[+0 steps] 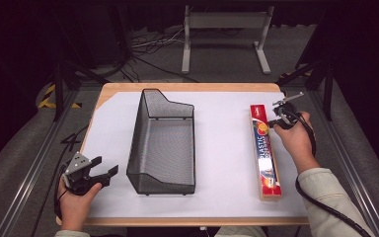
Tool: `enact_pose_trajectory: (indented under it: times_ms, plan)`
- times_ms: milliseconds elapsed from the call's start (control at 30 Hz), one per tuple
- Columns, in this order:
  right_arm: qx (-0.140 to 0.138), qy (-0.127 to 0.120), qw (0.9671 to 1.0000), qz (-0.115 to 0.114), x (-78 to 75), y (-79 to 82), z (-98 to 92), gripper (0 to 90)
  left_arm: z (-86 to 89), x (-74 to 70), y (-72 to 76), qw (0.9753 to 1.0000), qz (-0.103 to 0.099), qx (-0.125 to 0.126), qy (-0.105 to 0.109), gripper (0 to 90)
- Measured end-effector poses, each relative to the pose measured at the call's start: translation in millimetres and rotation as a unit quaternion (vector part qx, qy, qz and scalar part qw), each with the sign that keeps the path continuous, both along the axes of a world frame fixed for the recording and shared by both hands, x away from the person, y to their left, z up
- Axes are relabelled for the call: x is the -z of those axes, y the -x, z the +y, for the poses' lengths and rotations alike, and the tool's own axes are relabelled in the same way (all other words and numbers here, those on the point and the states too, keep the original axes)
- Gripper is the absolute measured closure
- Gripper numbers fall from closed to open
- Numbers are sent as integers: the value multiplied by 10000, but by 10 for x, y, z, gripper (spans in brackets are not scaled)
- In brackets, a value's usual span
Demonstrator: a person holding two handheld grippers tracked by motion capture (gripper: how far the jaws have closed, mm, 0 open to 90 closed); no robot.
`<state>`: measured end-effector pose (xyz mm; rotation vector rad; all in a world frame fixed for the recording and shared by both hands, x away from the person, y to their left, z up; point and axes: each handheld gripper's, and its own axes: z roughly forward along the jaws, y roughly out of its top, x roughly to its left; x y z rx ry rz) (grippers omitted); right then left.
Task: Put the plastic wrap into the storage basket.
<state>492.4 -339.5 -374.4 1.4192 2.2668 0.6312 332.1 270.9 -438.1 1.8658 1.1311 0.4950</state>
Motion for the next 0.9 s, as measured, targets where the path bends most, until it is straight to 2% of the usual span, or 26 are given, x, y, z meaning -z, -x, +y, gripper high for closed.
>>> enact_pose_trajectory:
  times_ms: [167,200,267,333,433,533,567,667,800,900]
  plan:
    - [99,137,9998,45,45,-5,0,900,-21,-5,-20,10000,-12,28,2,268]
    - [120,50,9999,75,61,-10,-25,900,-24,-5,-27,10000,-11,36,1,268]
    - [102,-80,9995,293,113,-31,-61,900,-33,0,-40,10000,3,49,-4,267]
    - [84,-7,9991,407,188,-47,-53,900,-39,-1,-47,10000,0,62,-21,268]
    - [-23,-51,9994,351,227,-58,-22,900,-41,2,-56,10000,1,60,-33,267]
    - [-221,-242,9989,342,223,-76,21,900,-45,5,-63,10000,11,66,-37,267]
    - [-364,-255,9985,314,210,-86,85,900,-46,4,-65,10000,17,76,-30,267]
    - [-494,-219,9981,289,196,-92,155,900,-54,2,-72,10000,15,88,-27,267]
    - [-626,7,9973,374,198,-112,235,900,-72,3,-85,9999,6,106,-14,267]
    - [-777,-40,9959,457,234,-112,245,900,-84,4,-104,9999,20,130,-21,267]
